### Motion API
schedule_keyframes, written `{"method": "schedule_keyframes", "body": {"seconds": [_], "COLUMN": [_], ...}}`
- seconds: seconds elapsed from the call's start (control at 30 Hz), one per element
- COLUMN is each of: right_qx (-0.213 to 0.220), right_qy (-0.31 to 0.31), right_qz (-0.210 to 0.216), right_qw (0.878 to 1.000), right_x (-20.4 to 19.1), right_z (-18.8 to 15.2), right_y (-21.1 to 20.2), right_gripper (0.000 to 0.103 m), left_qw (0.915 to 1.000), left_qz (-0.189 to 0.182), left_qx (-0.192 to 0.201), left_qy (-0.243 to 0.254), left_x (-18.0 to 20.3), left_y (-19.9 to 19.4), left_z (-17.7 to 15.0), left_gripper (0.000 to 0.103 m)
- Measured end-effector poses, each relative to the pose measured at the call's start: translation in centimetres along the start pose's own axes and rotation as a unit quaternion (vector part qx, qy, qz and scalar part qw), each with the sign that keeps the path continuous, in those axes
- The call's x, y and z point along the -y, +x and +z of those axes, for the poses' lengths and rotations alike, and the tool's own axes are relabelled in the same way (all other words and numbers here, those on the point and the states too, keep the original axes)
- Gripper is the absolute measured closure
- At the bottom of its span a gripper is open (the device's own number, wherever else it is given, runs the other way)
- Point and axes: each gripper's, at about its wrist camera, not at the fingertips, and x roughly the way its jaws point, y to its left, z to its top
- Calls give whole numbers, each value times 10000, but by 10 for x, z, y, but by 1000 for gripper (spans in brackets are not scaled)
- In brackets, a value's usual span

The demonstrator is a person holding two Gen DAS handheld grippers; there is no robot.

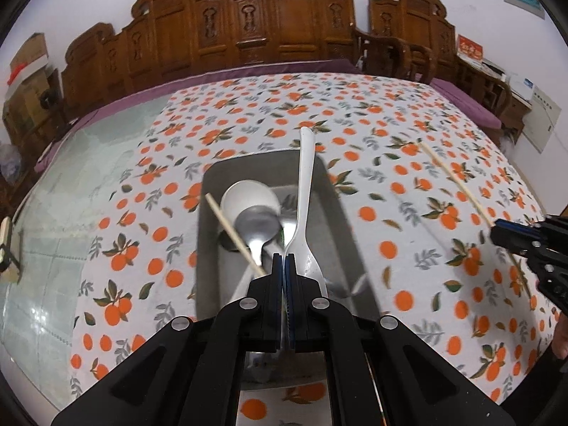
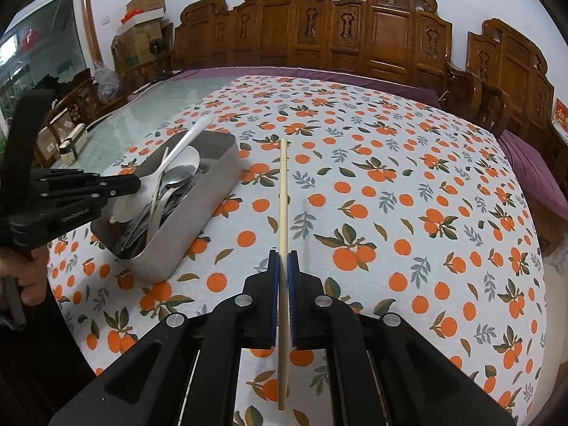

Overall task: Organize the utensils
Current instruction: 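Carry the white spoon and chopstick toward the grey tray with both grippers, then lower the white spoon and chopstick into the tray and open both grippers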

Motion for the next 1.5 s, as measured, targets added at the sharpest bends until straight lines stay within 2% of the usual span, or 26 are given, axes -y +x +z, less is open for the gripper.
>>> {"method": "schedule_keyframes", "body": {"seconds": [0.4, 0.57, 0.7, 0.8, 0.87, 0.93, 1.07, 1.23, 1.3, 1.5], "right_qx": [39, 25, -6, -12, 26, 85, 135, 145, 130, 62], "right_qy": [-14, -71, -138, -180, -166, -183, -148, -16, 27, 130], "right_qz": [60, 57, 17, 10, 67, 95, 163, 392, 482, 653], "right_qw": [10000, 10000, 9999, 9998, 9998, 9998, 9997, 9991, 9987, 9978], "right_x": [-11, -19, -25, -31, -35, -41, -52, -68, -75, -94], "right_z": [1, 0, -1, 1, 5, 10, 20, 33, 39, 51], "right_y": [1, 3, 8, 11, 10, 10, 14, 24, 29, 47], "right_gripper": [97, 97, 97, 97, 97, 97, 97, 97, 97, 97], "left_qw": [9994, 9992, 9990, 9990, 9989, 9987, 9980, 9970, 9966, 9954], "left_qz": [-106, -239, -210, -193, -149, -122, -148, -182, -154, -85], "left_qx": [-217, -94, 128, 267, 359, 456, 559, 662, 696, 768], "left_qy": [-256, -303, -367, -318, -257, -196, -237, -369, -420, -572], "left_x": [-19, -23, -30, -35, -37, -41, -51, -66, -72, -89], "left_y": [25, 21, 9, -1, -7, -14, -24, -33, -35, -39], "left_z": [-6, -7, -5, -1, 1, 3, 7, 10, 11, 12], "left_gripper": [102, 100, 88, 87, 84, 77, 73, 60, 50, 32]}}
